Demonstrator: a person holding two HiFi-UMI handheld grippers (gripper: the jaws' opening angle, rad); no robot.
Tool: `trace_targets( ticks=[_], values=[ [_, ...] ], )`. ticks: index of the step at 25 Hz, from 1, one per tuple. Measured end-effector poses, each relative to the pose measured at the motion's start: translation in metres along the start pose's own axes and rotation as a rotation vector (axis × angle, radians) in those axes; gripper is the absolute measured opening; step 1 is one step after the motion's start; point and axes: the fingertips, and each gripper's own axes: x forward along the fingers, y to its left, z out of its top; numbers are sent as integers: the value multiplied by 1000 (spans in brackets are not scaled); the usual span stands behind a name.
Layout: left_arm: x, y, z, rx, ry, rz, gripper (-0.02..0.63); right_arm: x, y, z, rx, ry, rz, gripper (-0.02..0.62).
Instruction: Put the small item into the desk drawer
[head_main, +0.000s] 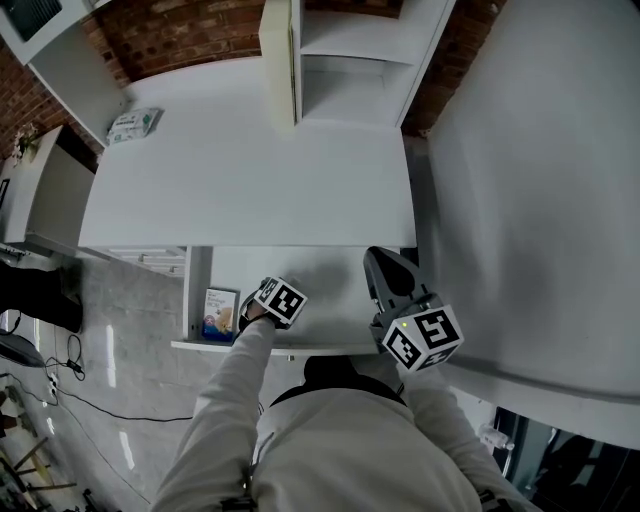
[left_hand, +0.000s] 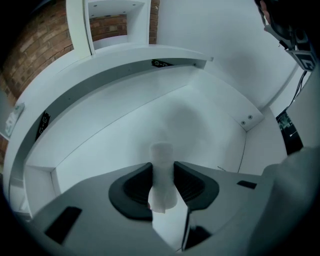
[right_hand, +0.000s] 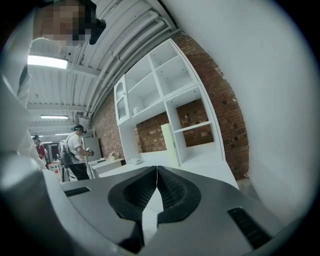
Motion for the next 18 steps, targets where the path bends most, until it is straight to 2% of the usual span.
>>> trace_targets(
  ticks=[7, 15, 18],
  values=[
    [10, 3, -9, 14, 47, 7, 138, 1, -4, -3, 4, 6, -2, 28],
    [12, 2, -8, 16, 52, 12, 149, 0, -8, -4, 8, 13, -2, 28],
    [11, 1, -6, 2, 43, 7, 180, 0, -9, -3, 10, 11, 1, 28]
  ],
)
